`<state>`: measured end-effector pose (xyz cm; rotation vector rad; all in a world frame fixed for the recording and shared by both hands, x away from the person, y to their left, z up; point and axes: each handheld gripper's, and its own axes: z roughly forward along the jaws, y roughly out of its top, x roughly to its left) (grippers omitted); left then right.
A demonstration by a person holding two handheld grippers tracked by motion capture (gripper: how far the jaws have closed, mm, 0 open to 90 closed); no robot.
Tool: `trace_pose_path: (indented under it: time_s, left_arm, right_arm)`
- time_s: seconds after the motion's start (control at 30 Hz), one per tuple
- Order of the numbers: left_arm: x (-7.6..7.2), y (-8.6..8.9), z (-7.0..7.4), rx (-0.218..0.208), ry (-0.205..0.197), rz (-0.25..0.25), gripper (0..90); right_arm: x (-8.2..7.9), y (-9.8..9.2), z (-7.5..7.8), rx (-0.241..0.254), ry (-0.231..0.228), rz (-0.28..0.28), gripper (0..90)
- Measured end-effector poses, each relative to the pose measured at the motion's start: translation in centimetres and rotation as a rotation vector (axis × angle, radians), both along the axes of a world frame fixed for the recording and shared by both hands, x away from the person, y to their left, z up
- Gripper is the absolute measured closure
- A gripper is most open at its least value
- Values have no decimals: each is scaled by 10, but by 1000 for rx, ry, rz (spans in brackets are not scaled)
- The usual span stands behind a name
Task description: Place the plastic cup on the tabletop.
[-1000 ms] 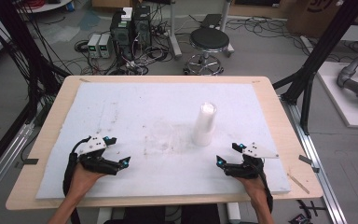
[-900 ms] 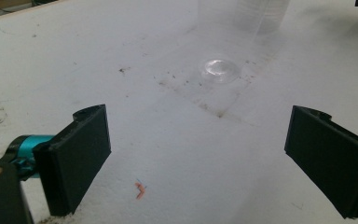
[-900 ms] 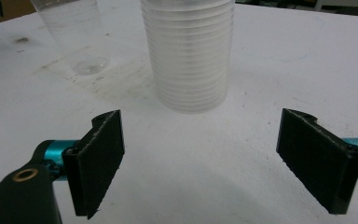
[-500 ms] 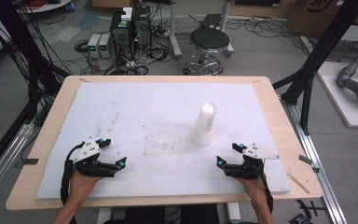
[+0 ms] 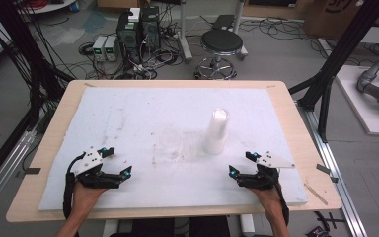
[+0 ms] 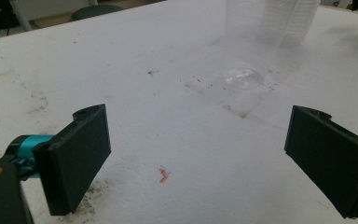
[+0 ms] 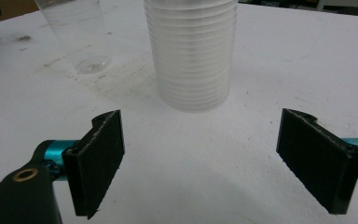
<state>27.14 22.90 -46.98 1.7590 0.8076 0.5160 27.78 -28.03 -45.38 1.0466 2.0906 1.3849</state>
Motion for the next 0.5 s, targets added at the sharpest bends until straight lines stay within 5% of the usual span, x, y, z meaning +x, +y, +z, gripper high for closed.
trace_pose_path:
  time_s: [0.5]
  left_arm:
    - [-2,5,-1,-39,4,29,68]
  right_arm:
    - [-2,0,0,-6,-23,-2,151]
